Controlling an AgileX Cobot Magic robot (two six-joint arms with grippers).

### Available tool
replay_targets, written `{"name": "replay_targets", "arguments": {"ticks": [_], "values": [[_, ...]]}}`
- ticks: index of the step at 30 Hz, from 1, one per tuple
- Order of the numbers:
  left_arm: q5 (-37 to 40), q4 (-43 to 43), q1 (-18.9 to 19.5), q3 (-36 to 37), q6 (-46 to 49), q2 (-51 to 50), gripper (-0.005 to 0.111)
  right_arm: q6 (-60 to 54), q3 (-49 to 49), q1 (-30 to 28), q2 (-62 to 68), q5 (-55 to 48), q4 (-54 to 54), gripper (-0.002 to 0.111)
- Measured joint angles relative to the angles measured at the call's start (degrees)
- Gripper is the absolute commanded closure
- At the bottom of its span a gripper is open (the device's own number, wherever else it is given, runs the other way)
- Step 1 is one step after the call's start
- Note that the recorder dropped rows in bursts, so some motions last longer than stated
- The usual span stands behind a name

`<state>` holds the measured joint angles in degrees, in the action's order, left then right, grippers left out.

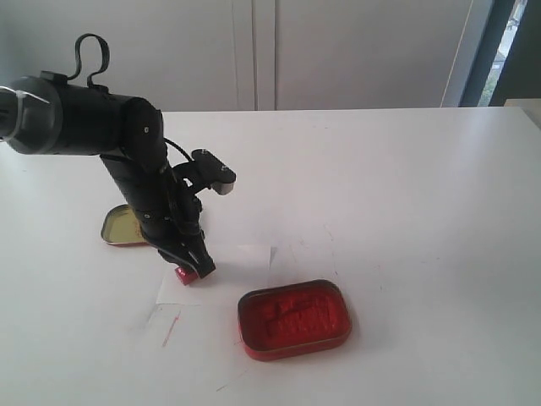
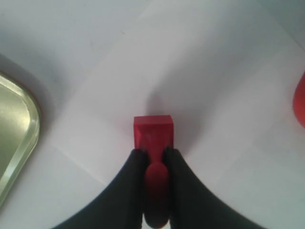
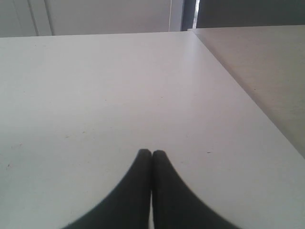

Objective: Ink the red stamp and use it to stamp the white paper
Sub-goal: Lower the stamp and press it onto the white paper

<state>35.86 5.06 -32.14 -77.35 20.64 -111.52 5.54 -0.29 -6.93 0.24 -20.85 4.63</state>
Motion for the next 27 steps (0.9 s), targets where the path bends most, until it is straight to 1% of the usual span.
{"name": "replay_targets", "arguments": {"ticks": [15, 27], "values": [[2.05, 0.11, 0.09, -1.36, 0.00, -2.96, 0.107, 0.00, 0.00, 0.00, 0.00, 0.00, 0.00, 0.108], [2.41, 0.11, 0.09, -1.64, -0.41, -3.19, 0.107, 0.00, 0.00, 0.00, 0.00, 0.00, 0.00, 0.108]]}}
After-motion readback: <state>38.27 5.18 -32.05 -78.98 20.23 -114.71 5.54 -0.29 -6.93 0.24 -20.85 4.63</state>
